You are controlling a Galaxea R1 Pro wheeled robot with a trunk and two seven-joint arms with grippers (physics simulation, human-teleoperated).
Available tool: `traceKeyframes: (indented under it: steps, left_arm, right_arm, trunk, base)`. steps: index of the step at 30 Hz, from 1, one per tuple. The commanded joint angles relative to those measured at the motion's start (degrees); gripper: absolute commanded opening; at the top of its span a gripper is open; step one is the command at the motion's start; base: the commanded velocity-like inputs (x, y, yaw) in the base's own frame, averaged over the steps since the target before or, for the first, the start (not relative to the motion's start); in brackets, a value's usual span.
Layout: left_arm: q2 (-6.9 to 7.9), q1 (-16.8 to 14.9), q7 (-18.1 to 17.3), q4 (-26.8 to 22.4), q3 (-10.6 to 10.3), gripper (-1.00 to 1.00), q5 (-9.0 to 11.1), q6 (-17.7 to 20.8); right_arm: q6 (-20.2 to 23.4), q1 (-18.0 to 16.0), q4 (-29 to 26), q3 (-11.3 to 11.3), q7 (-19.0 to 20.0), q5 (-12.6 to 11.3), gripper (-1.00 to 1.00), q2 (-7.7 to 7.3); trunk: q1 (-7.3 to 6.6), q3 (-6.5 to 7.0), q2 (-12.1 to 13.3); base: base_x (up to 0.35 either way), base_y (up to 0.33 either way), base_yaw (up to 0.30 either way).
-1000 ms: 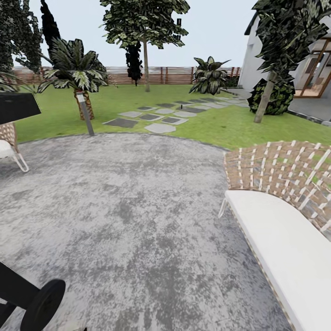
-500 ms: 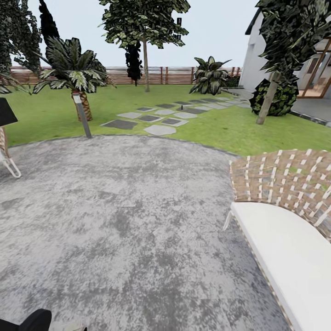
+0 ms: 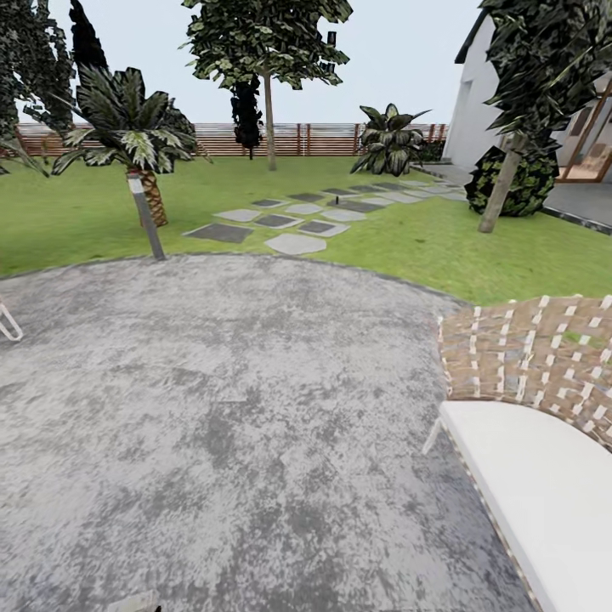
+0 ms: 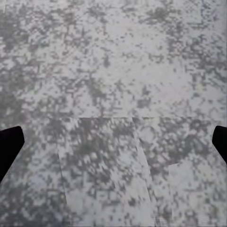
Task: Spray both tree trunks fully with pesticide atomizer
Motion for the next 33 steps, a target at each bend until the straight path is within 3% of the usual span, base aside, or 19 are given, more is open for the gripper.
traceKeyframes:
  steps: [1,21,33]
  left_arm:
    - [0.01,0.0,0.0,0.0,-0.2,1.00,0.6,-0.2]
    - [0.01,0.0,0.0,0.0,-0.2,1.00,0.5,-0.2]
    - [0.07,0.0,0.0,0.0,-0.2,1.00,0.5,-0.2]
  right_arm:
    - [-0.2,0.0,0.0,-0.4,0.5,0.2,1.00,0.05]
    - [-0.2,0.0,0.0,-0.4,0.5,0.2,1.00,0.05]
    - [-0.2,0.0,0.0,-0.4,0.5,0.2,1.00,0.05]
  trunk:
    - [0.02,-0.05,0.0]
    - [0.02,-0.05,0.0]
    - [0.02,-0.05,0.0]
  base:
    - [0.339,0.000,0.000]
    - [0.339,0.000,0.001]
    - [0.339,0.000,0.204]
